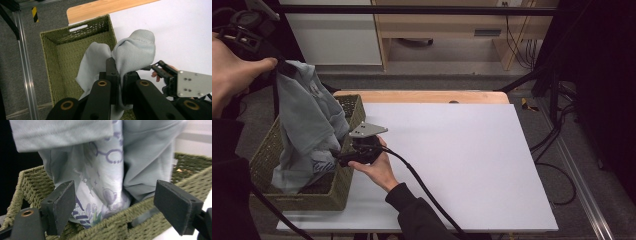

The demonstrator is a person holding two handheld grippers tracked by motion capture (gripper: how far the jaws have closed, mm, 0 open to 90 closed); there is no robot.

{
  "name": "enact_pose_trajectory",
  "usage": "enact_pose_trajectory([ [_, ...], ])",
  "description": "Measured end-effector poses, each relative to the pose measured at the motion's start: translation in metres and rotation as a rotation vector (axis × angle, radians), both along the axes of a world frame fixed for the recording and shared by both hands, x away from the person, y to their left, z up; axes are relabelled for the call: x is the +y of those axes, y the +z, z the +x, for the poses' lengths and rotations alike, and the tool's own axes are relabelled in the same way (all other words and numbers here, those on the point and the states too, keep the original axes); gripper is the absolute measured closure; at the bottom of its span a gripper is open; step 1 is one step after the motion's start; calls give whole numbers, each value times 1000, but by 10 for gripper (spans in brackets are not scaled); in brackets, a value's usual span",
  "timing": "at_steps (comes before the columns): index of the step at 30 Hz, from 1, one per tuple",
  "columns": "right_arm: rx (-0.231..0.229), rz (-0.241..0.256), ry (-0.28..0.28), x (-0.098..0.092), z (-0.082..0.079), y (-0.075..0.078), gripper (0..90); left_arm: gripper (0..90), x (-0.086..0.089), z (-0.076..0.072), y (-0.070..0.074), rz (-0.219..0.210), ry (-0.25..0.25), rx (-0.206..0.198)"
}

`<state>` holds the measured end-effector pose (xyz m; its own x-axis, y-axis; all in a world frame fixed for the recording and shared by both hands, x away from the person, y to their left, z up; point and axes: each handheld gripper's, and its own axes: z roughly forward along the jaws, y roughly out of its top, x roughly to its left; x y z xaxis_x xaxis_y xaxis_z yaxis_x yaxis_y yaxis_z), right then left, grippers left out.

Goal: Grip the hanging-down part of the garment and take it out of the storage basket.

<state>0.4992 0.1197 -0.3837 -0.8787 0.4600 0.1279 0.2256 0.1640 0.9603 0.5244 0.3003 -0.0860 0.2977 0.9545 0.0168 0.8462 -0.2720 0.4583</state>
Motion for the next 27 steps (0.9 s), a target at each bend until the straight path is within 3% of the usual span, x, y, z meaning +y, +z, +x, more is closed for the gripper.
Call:
enact_pose_trajectory([
  [4, -6, -36, 1, 12, 4, -4, 242, 858, 0, -1, 1, -2, -3, -3],
  [12, 34, -55, 5, 24, 10, -10, 379, 858, -2, -2, 2, 0, -11, -7],
  [13, 43, -59, 2, 27, 11, -12, 447, 858, -1, -2, 1, 0, -11, -9],
  [14, 43, -59, 2, 27, 11, -12, 447, 858, -1, -2, 1, 0, -11, -9],
  [15, 49, -62, 7, 28, 13, -14, 534, 858, -1, -2, 1, -1, -11, -10],
  [16, 49, -62, 7, 28, 13, -14, 534, 858, -1, -2, 1, -1, -11, -10],
  [17, 43, -69, 11, 29, 13, -15, 590, 858, 0, -2, 1, 1, -11, -9],
  [18, 44, -81, 30, 30, 15, -16, 704, 858, 0, -2, 1, -1, -10, -10],
  [20, 47, -84, 38, 30, 15, -17, 758, 858, 1, -2, 0, 0, -9, -11],
  [21, 46, -94, 48, 29, 15, -17, 866, 858, 3, -2, 0, -2, -8, -11],
  [25, 53, -99, 66, 25, 14, -14, 887, 858, 5, -3, -1, -5, -3, -14],
  [27, 33, -102, 83, 21, 11, -7, 891, 858, 8, -5, 1, -6, 4, -21],
])
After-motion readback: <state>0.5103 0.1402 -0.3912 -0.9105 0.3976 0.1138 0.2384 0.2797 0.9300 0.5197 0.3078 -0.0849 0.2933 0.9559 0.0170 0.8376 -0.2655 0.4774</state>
